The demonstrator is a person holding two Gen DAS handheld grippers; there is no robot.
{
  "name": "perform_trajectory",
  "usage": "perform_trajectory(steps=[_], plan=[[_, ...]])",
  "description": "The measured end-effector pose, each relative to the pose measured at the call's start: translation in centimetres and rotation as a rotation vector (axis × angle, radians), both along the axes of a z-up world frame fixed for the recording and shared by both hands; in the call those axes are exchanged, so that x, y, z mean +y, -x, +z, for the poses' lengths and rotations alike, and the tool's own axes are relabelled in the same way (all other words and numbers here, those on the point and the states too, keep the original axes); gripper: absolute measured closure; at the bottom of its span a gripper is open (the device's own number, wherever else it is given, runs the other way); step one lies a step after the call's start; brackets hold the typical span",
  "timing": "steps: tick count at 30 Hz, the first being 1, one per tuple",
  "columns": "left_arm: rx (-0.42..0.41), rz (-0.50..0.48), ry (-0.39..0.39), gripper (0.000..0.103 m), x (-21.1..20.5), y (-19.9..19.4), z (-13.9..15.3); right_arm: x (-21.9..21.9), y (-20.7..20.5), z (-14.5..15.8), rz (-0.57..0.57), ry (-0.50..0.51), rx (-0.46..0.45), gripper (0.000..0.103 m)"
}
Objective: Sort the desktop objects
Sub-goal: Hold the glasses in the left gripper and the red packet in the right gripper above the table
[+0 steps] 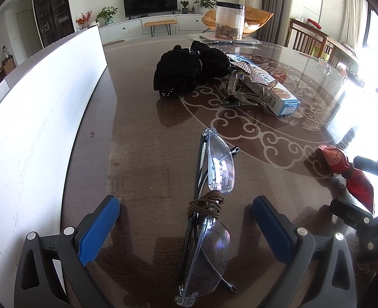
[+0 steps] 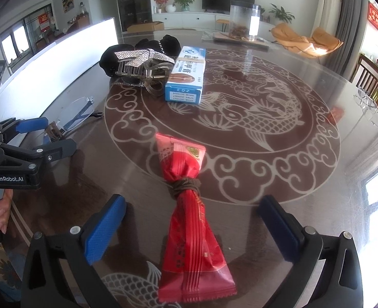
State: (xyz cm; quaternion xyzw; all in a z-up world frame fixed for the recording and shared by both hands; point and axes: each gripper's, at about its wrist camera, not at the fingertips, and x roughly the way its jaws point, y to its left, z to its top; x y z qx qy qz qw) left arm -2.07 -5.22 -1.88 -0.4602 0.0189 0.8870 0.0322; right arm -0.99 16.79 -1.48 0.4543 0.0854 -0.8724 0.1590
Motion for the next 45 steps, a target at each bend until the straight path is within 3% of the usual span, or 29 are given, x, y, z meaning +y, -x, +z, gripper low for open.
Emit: perform_trajectory(steps=[45], plan=[[0.002, -0.003, -0.001, 0.000, 0.17, -0.31, 0.01, 0.02, -0.11, 0.01, 0.000, 0.000, 0.001, 0.000]])
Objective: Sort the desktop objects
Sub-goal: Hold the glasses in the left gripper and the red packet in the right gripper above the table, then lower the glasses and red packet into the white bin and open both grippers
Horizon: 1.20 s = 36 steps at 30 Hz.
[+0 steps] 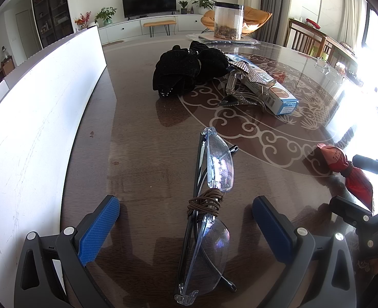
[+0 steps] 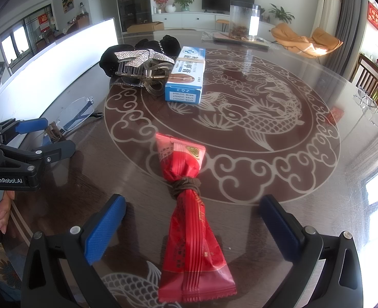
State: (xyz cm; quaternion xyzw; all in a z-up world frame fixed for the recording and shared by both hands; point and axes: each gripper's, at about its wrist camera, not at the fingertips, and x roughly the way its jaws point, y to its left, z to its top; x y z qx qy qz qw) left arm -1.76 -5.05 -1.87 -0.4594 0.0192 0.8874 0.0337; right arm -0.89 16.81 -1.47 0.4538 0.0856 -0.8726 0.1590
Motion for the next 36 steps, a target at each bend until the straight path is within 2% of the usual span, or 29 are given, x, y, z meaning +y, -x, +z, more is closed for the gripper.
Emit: perform_trajectory(steps=[5, 7, 9, 11, 12, 13, 14, 15, 16, 17, 19, 21, 25, 28, 31, 34, 36], plan=[[-0.010, -0.009, 0.005, 0.000, 0.1, 0.0, 0.0, 0.0, -0.1, 0.0, -0.001, -0.002, 0.000, 0.000], [-0.080, -0.051, 0.011, 0.000, 0.2, 0.3, 0.2, 0.0, 0.0, 0.0, 0.007, -0.004, -0.007, 0.000], [-0.157, -0.093, 0.020, 0.000, 0.4, 0.6, 0.4, 0.0, 0.5, 0.1, 0.047, -0.025, -0.061, 0.000], [-0.163, -0.091, 0.010, 0.002, 0.2, 0.5, 0.6, -0.2, 1.2, 0.2, 0.069, -0.056, -0.137, 0.000], [-0.154, -0.083, 0.012, 0.010, 0.1, 0.5, 0.7, -0.2, 1.5, 0.4, 0.076, -0.068, -0.161, 0.007], [-0.141, -0.079, 0.024, 0.025, 0.1, 0.3, 0.9, -0.3, 1.6, 0.7, 0.085, -0.074, -0.176, 0.013], [-0.129, -0.083, 0.018, 0.035, 0.0, 0.3, 1.2, -0.4, 1.7, 1.2, 0.099, -0.079, -0.183, 0.035], [-0.122, -0.090, 0.019, 0.058, 0.1, 0.2, 1.5, -0.4, 1.7, 1.5, 0.107, -0.086, -0.198, 0.061], [-0.121, -0.098, 0.019, 0.084, 0.2, 0.2, 1.6, -0.4, 1.8, 1.7, 0.113, -0.094, -0.219, 0.073], [-0.125, -0.097, 0.013, 0.084, 0.2, 0.1, 1.8, -0.4, 1.7, 1.7, 0.111, -0.100, -0.238, 0.082], [-0.113, -0.093, -0.052, 0.084, -0.1, -0.5, 2.4, -0.1, 1.1, 2.1, 0.095, -0.100, -0.237, 0.082], [-0.080, -0.086, -0.075, 0.084, -0.2, -1.5, 3.4, 0.3, 0.4, 3.0, 0.073, -0.074, -0.219, 0.082], [-0.030, -0.082, -0.171, 0.084, -0.8, -3.2, 6.0, 0.1, -0.3, 5.5, 0.048, -0.043, -0.176, 0.082], [0.026, -0.079, -0.254, 0.084, -1.9, -4.5, 9.5, -1.3, -0.2, 8.4, 0.058, -0.028, -0.136, 0.083], [0.115, -0.053, -0.323, 0.084, -4.7, -6.5, 13.9, -4.2, 0.1, 12.3, 0.108, 0.002, -0.072, 0.082], [0.216, 0.029, -0.304, 0.084, -9.5, -8.6, 17.6, -9.1, 0.0, 16.4, 0.195, 0.059, -0.002, 0.082], [0.242, 0.107, -0.262, 0.084, -13.4, -9.4, 18.9, -13.0, 0.1, 18.8, 0.265, 0.118, 0.032, 0.082]])
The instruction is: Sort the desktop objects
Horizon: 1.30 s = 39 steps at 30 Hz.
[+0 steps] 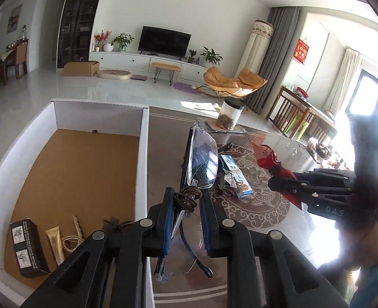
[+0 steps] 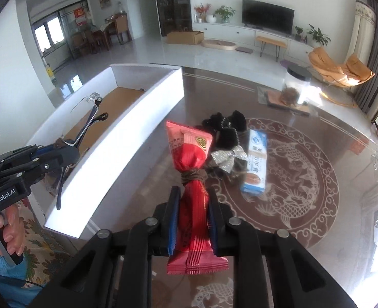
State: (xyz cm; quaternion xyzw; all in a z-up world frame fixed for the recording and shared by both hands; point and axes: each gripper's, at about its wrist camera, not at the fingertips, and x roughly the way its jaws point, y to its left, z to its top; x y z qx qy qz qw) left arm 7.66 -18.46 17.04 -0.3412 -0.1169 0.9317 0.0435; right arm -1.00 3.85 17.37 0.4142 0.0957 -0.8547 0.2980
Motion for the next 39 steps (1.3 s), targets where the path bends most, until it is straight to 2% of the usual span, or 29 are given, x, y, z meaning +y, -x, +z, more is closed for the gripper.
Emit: perform_trajectory(steps=[3, 6, 7, 10, 15, 16, 17, 18, 19, 20, 21, 24, 26, 28, 31, 32, 34, 37, 39], plan=[[-0.048, 0.144, 0.052, 0.084, -6.3, 0.6, -0.7, -6.5, 0.1, 2.5, 0.115, 0.098, 0.009, 0.082], [-0.140, 0.252, 0.065, 0.084, -11.6, 0.9, -3.5, -13.1, -0.8, 2.7, 0.234, 0.157, -0.002, 0.082], [-0.173, 0.276, 0.071, 0.084, -12.9, 1.0, -4.6, -15.1, -1.3, 1.9, 0.275, 0.165, -0.028, 0.082], [-0.269, 0.326, 0.026, 0.084, -16.0, 0.9, -7.6, -19.4, -3.0, -1.9, 0.350, 0.159, -0.132, 0.082], [-0.405, 0.367, 0.037, 0.081, -17.6, 1.5, -10.7, -22.9, -4.4, -8.4, 0.388, 0.078, -0.247, 0.079], [-0.427, 0.383, 0.035, 0.075, -17.9, 1.6, -11.1, -23.2, -4.5, -9.1, 0.392, 0.070, -0.253, 0.078], [-0.435, 0.396, 0.025, 0.069, -18.1, 1.7, -11.4, -23.2, -4.6, -9.5, 0.391, 0.069, -0.254, 0.071], [-0.436, 0.406, 0.010, 0.053, -18.2, 1.5, -11.6, -23.1, -4.6, -9.6, 0.387, 0.077, -0.250, 0.060], [-0.429, 0.416, -0.002, 0.042, -18.3, 1.4, -11.8, -22.7, -4.6, -9.4, 0.381, 0.095, -0.240, 0.053], [-0.412, 0.429, -0.010, 0.040, -18.0, 1.1, -11.6, -21.9, -4.5, -9.1, 0.370, 0.118, -0.220, 0.040], [-0.394, 0.437, -0.017, 0.040, -17.9, 0.9, -11.5, -21.1, -4.4, -8.6, 0.355, 0.142, -0.191, 0.033], [-0.338, 0.435, -0.026, 0.040, -16.1, 0.6, -10.5, -17.4, -4.2, -7.0, 0.297, 0.205, -0.086, 0.028], [-0.284, 0.400, -0.016, 0.040, -13.9, 0.5, -9.2, -13.6, -4.2, -6.5, 0.210, 0.236, -0.001, 0.022], [-0.217, 0.318, 0.015, 0.040, -10.6, 0.4, -7.3, -8.9, -4.3, -6.9, 0.098, 0.247, 0.076, 0.013], [-0.123, 0.158, 0.086, 0.040, -4.2, 0.5, -4.9, -0.4, -4.8, -9.3, -0.116, 0.159, 0.162, 0.010], [-0.096, 0.097, 0.106, 0.040, -1.7, 0.7, -4.2, 2.4, -4.7, -10.4, -0.187, 0.109, 0.157, 0.010], [-0.067, -0.019, 0.115, 0.035, 2.7, 0.8, -3.6, 7.5, -4.4, -12.9, -0.320, 0.031, 0.091, 0.010], [-0.074, -0.170, 0.093, 0.020, 8.6, 0.9, -4.2, 14.4, -4.2, -15.0, -0.478, 0.025, 0.019, 0.010], [-0.116, -0.229, 0.109, 0.019, 12.2, 1.4, -5.8, 16.8, -4.6, -15.5, -0.531, 0.022, 0.002, 0.010]])
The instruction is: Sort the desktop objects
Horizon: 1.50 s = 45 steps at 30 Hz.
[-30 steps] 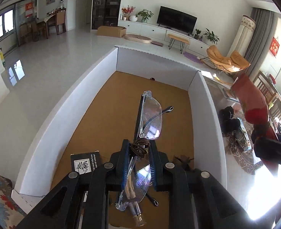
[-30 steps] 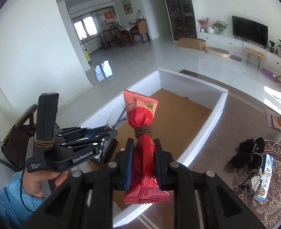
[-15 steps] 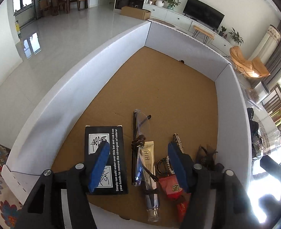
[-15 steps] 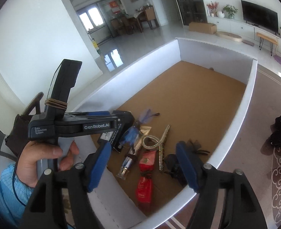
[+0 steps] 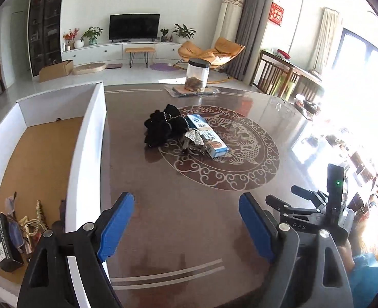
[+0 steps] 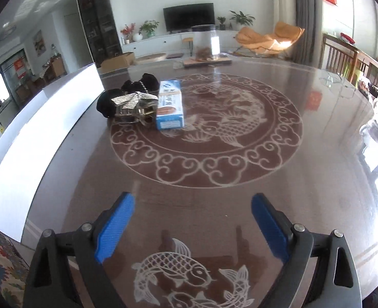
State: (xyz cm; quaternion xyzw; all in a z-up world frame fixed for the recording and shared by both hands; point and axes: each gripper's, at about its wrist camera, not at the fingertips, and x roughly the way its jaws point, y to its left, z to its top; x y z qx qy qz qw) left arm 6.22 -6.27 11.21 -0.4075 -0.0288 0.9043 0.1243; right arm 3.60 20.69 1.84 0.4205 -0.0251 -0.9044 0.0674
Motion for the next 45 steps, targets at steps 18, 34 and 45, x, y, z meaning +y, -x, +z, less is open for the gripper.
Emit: perform_trajectory(steps=[18, 34, 45], plan=[[-0.077, 0.099, 0.180, 0.016, 3.0, 8.9, -12.0, -3.0, 3.6, -2.3, 0.136, -0.069, -0.064, 0.010], [-0.103, 0.170, 0.170, 0.000, 1.8, 10.6, -13.0, -6.9, 13.8, -3.2, 0.236, -0.129, -0.077, 0.002], [-0.103, 0.171, 0.171, 0.000, 1.8, 10.6, -13.0, -8.5, 16.5, -2.5, 0.259, -0.114, -0.032, 0.061]])
